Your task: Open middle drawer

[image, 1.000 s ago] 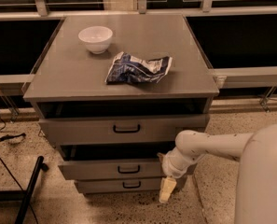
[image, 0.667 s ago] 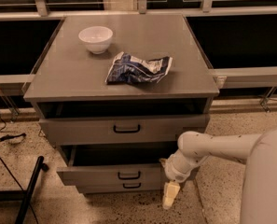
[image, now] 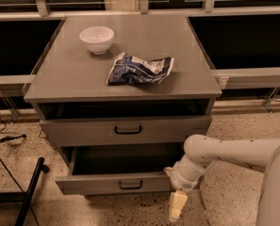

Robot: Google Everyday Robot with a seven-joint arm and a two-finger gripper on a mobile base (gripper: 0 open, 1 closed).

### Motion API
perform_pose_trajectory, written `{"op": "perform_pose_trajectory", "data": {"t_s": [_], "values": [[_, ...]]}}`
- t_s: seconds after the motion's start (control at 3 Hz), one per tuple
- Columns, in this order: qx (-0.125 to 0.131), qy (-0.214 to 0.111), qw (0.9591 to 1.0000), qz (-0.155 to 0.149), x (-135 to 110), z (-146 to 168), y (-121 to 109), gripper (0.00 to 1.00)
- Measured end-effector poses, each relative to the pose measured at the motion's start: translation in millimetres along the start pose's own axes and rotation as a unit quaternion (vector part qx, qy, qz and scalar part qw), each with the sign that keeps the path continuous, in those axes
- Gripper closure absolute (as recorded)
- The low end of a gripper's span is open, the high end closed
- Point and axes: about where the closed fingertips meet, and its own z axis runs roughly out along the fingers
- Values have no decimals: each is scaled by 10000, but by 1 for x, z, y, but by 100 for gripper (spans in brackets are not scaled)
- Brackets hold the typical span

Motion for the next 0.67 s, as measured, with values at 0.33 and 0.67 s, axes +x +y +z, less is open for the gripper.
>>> {"op": "perform_pose_trajectory", "data": {"t_s": [0.33,0.67], "values": [[-165,-20,9998,94,3,-4,16,0],[-381,2,9991,186,8,-6,33,0]]}}
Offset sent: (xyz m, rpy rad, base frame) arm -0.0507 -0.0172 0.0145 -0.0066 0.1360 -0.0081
